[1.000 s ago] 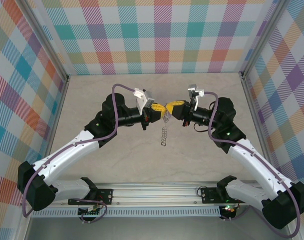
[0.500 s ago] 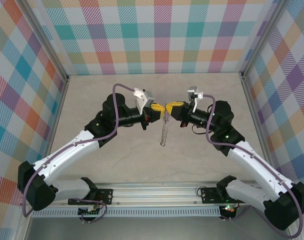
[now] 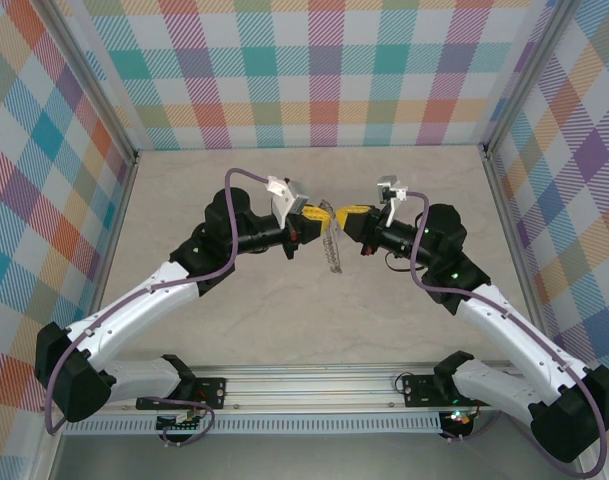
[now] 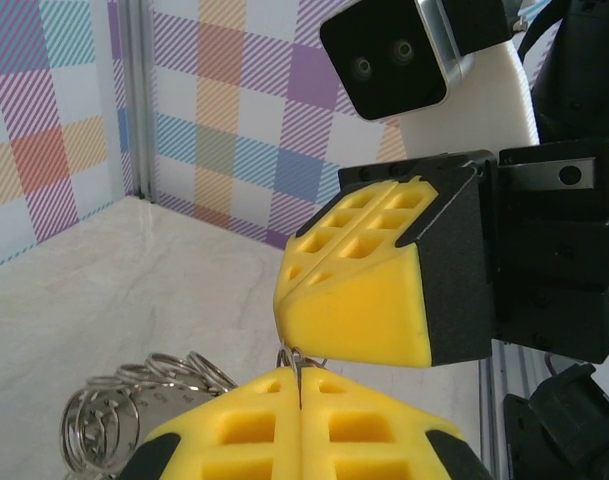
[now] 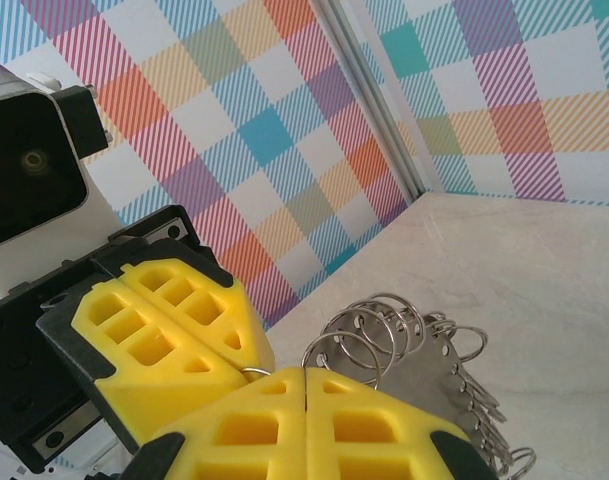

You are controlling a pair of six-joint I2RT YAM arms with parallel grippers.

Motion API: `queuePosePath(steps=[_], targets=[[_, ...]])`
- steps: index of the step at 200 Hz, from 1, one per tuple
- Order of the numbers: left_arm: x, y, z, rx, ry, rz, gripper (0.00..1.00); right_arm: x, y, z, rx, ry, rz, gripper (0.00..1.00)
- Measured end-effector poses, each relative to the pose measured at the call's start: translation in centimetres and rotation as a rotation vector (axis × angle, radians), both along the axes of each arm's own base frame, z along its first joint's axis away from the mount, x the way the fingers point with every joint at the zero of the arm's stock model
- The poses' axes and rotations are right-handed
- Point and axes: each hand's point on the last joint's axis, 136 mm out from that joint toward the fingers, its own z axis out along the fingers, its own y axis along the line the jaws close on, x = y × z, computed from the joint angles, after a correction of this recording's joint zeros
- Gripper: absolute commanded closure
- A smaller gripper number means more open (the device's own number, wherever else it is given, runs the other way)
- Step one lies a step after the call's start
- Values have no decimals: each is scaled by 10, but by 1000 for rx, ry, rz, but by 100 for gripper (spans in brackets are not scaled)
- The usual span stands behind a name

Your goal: Put the keys on the keyring

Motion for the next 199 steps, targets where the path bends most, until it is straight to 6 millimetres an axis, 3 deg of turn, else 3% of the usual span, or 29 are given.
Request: queuePosePath(steps=[84, 117, 173, 199], targets=[[10, 8, -3, -52, 8, 84, 100, 4, 14, -11, 55, 118, 113, 100], [12, 8, 5, -84, -7, 96, 100, 1, 15, -13, 65, 159, 142, 69], [8, 6, 24, -140, -64, 82, 100, 2, -26, 4, 107, 140, 62, 60], [8, 6, 26, -147, -70, 81, 100, 1, -27, 7, 117, 134, 78, 55]])
